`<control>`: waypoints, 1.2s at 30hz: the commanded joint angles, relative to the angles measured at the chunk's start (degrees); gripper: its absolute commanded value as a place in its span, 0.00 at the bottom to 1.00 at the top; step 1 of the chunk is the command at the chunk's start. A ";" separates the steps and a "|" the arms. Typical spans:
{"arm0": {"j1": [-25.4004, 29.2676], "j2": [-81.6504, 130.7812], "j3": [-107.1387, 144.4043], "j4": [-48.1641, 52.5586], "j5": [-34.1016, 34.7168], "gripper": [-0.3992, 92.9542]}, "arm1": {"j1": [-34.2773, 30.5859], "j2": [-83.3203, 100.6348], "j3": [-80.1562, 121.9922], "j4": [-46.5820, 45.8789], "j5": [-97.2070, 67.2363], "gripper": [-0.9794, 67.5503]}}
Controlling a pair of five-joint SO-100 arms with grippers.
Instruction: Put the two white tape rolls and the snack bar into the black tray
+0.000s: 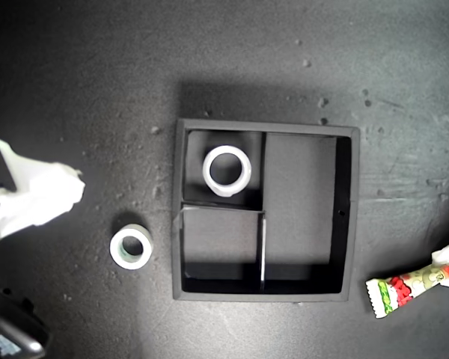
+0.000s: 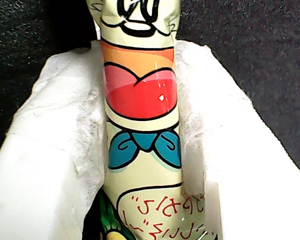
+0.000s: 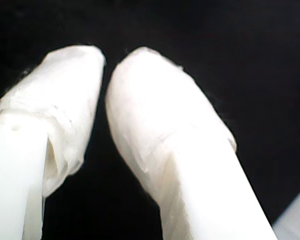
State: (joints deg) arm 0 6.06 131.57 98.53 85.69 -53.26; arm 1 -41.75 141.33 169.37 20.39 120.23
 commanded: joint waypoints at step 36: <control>19.34 -45.44 -2.55 -19.16 -8.53 0.14 | 21.80 6.50 -20.48 25.58 19.34 0.00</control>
State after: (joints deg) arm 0 26.02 87.10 98.88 66.71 -62.40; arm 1 -21.36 146.87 151.96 45.88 146.25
